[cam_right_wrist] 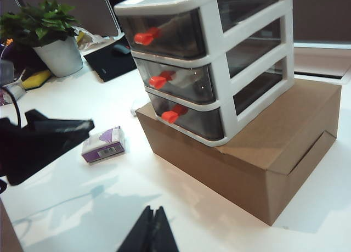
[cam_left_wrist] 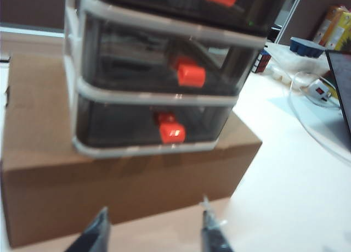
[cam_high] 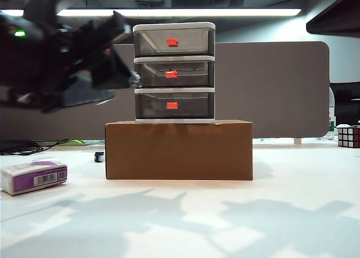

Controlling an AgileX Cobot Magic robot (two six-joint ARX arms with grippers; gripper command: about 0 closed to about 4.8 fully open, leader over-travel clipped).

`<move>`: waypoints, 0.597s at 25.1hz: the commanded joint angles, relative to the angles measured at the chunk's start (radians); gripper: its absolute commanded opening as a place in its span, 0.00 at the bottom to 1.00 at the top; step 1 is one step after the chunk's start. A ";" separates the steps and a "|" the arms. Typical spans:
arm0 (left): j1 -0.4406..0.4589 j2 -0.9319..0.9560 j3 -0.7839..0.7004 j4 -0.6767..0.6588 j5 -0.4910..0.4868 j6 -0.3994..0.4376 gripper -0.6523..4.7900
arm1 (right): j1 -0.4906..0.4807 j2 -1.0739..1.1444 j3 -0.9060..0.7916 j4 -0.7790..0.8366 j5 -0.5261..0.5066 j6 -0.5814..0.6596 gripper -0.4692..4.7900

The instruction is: Open the third layer of the drawer on the table, pick up a pack of napkins on the table and put it in, and finally close the drawer.

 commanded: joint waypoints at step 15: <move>-0.197 0.391 0.229 0.121 -0.488 0.031 0.51 | 0.037 0.391 0.185 0.185 -0.004 -0.034 0.08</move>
